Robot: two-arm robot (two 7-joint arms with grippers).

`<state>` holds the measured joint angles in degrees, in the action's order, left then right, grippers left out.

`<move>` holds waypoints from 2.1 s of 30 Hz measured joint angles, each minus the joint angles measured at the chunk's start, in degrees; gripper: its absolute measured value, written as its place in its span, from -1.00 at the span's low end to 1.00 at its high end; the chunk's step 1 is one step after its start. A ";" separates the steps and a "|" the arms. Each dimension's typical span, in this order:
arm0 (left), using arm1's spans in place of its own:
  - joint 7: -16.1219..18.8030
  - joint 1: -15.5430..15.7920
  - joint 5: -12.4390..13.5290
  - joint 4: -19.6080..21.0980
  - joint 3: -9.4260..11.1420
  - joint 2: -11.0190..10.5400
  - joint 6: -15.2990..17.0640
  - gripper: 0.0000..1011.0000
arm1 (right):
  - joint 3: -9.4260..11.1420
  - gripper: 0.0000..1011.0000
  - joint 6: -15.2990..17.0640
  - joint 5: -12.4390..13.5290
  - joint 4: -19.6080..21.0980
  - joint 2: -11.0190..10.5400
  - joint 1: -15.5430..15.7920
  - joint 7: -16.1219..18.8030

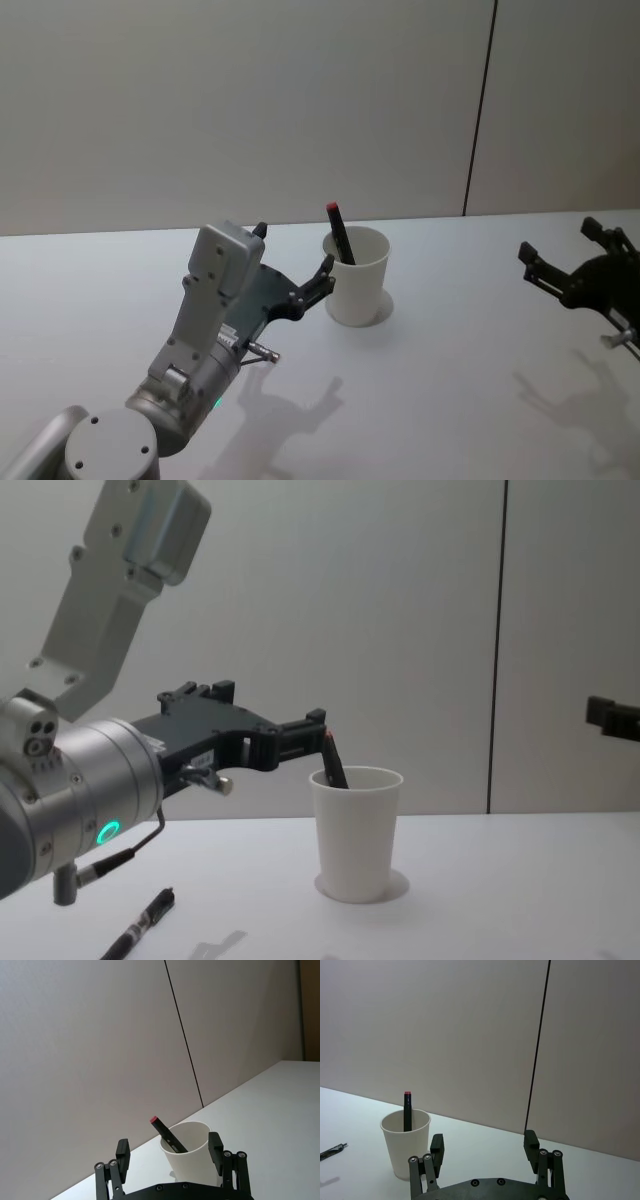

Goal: Place the pen into the pen holder.

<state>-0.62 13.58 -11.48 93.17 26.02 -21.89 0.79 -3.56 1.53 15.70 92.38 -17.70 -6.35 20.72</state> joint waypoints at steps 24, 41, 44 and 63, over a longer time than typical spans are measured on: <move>0.77 -0.11 0.38 0.05 -0.20 0.25 0.46 0.98 | 0.86 0.98 1.23 0.60 3.13 -1.37 2.58 -0.86; 3.65 -0.48 0.79 1.66 -1.61 -0.52 8.98 0.98 | 0.97 0.98 1.37 0.68 3.47 -1.50 2.86 -0.96; 4.32 -0.50 0.76 1.93 -2.09 -0.77 11.66 0.98 | 0.98 0.98 1.38 0.68 3.49 -1.51 2.88 -0.97; 9.07 0.11 -1.02 2.45 -4.81 -1.02 27.34 0.98 | 0.98 0.98 1.39 0.68 3.57 -1.55 2.96 -0.96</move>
<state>8.45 13.69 -12.50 95.62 21.21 -22.92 28.14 -2.58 2.92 16.38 95.95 -19.25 -3.39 19.76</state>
